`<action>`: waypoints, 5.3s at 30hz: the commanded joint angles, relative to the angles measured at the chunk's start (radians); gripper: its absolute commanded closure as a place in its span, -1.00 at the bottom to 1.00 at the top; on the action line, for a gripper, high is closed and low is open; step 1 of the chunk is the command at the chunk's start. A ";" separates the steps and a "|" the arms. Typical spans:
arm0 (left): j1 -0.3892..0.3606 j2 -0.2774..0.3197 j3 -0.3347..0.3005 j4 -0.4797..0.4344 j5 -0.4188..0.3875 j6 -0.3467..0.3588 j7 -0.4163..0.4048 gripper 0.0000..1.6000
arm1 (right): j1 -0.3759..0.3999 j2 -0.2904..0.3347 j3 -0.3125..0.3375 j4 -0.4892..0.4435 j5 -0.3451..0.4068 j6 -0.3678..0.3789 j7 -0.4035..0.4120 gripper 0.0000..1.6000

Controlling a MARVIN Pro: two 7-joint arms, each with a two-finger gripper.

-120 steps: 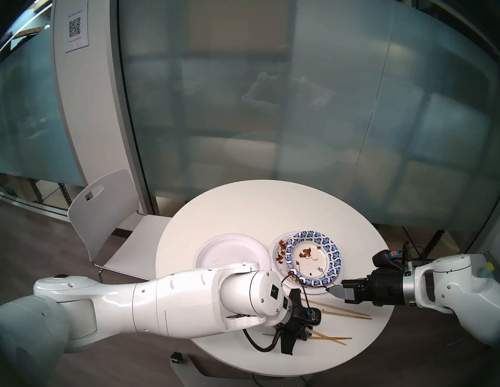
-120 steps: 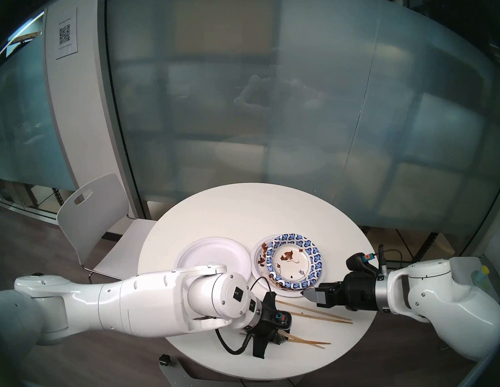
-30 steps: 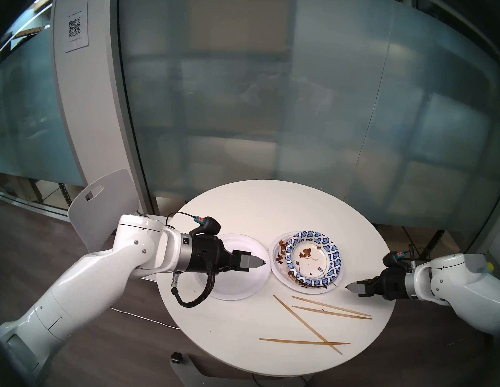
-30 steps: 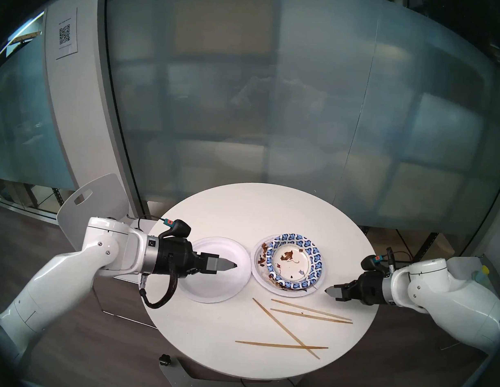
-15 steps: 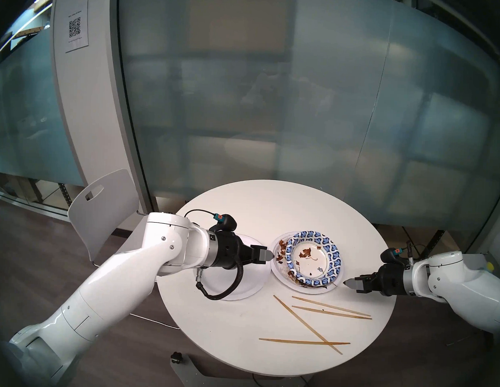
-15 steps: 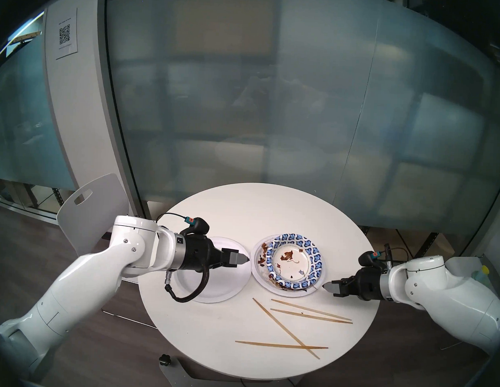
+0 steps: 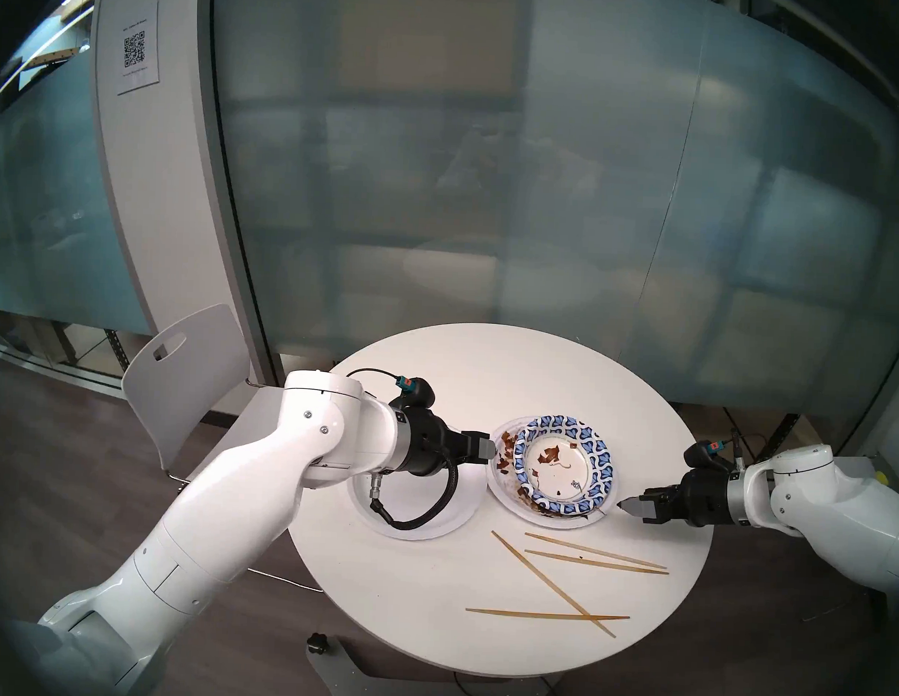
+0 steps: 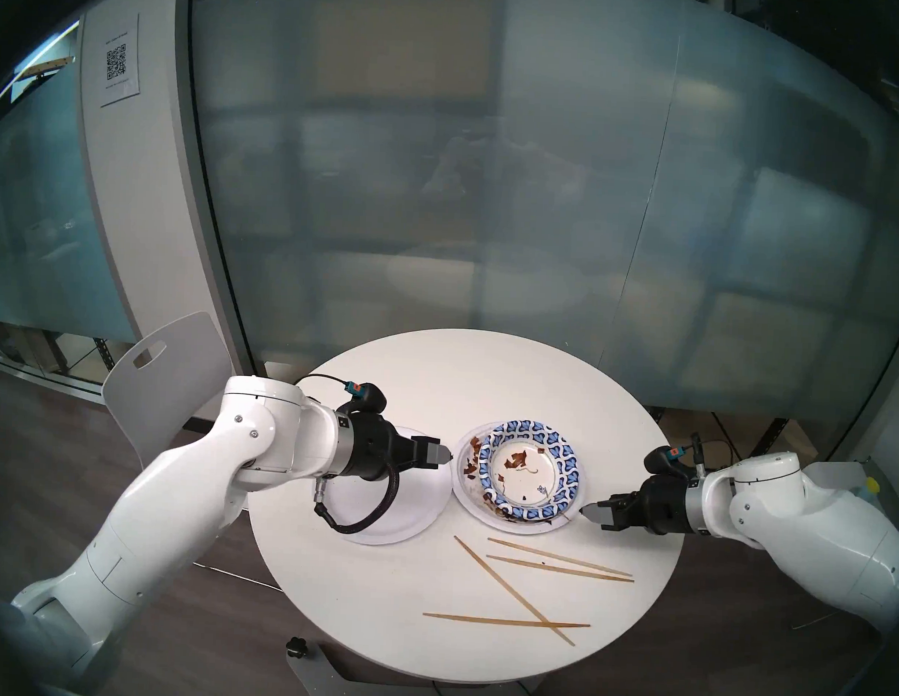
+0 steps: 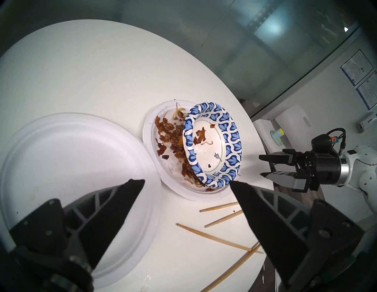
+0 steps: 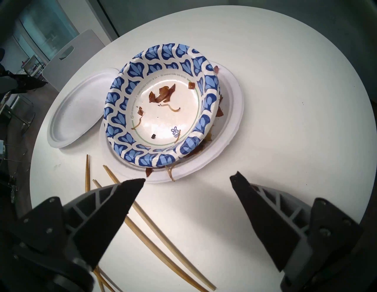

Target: Stack the plates into one stack

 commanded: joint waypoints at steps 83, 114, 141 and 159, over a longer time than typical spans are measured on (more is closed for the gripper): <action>-0.369 -0.320 0.240 0.501 0.065 -0.115 0.151 -0.89 | 0.271 -0.150 -0.116 0.098 -0.110 0.143 0.052 -1.00; -0.305 -0.177 0.234 0.387 0.052 -0.060 0.041 -1.00 | 0.308 -0.194 -0.122 0.109 -0.118 0.187 0.015 -1.00; -0.054 -0.137 0.153 0.066 -0.200 -0.131 0.395 -1.00 | 0.422 -0.201 -0.172 0.256 -0.201 0.196 0.085 -1.00; -0.013 -0.244 0.198 0.096 -0.198 -0.305 0.526 -0.62 | 0.440 -0.191 -0.191 0.294 -0.243 0.169 0.164 -1.00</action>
